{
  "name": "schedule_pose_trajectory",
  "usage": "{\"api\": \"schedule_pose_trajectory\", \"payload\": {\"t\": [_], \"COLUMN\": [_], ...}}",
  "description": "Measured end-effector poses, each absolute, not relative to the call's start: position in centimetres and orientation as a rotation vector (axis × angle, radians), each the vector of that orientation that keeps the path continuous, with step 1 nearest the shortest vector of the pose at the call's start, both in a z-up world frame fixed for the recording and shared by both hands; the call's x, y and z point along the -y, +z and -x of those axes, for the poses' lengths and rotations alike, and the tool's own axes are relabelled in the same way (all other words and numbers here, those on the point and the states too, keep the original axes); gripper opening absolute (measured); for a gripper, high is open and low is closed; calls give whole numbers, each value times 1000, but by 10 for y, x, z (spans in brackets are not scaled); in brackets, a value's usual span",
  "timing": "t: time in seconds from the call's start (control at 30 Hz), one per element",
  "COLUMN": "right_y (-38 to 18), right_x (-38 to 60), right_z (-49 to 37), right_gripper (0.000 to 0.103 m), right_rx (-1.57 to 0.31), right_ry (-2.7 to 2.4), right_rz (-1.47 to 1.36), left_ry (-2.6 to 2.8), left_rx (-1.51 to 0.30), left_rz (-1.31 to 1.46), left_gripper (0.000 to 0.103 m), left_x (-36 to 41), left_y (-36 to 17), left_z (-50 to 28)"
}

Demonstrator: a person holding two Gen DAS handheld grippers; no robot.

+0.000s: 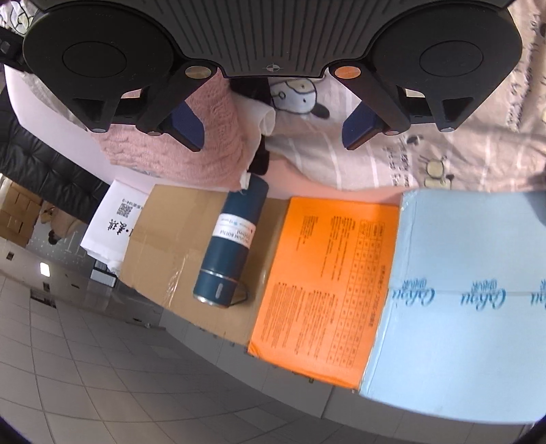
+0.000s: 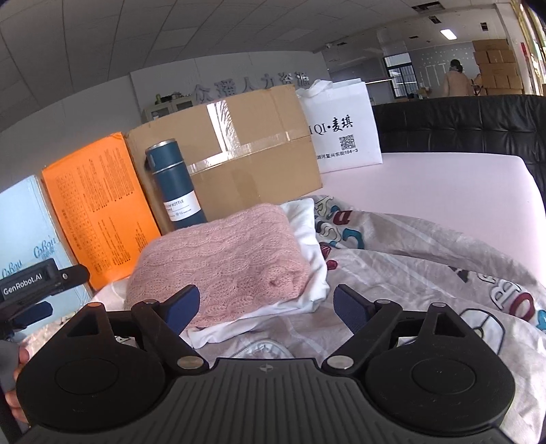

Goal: Fold clothes
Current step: 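Move the right gripper to the folded pink cardigan, then grasp the pink cardigan with the right gripper and lift it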

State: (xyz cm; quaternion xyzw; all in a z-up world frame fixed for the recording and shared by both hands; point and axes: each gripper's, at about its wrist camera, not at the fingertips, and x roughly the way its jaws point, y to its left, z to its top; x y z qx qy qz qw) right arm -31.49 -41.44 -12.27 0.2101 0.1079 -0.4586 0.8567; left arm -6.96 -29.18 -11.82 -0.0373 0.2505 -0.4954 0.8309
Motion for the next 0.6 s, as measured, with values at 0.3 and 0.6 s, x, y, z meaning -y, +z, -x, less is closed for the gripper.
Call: {"api": "schedule_pose_trajectory", "payload": {"t": [0.3, 0.6], "right_y": [-131, -77], "right_x": [461, 420], "right_z": [276, 289], "right_gripper": [28, 16], "right_rx": [-295, -138], "right_ry": [-965, -774], "right_rz": [-566, -567], "left_ry": [-1130, -1234], "left_rx": [-614, -618], "left_rz": [66, -34], "left_gripper": [60, 60], "left_x": [295, 308], "left_y": [-138, -149], "left_z": [65, 82]}}
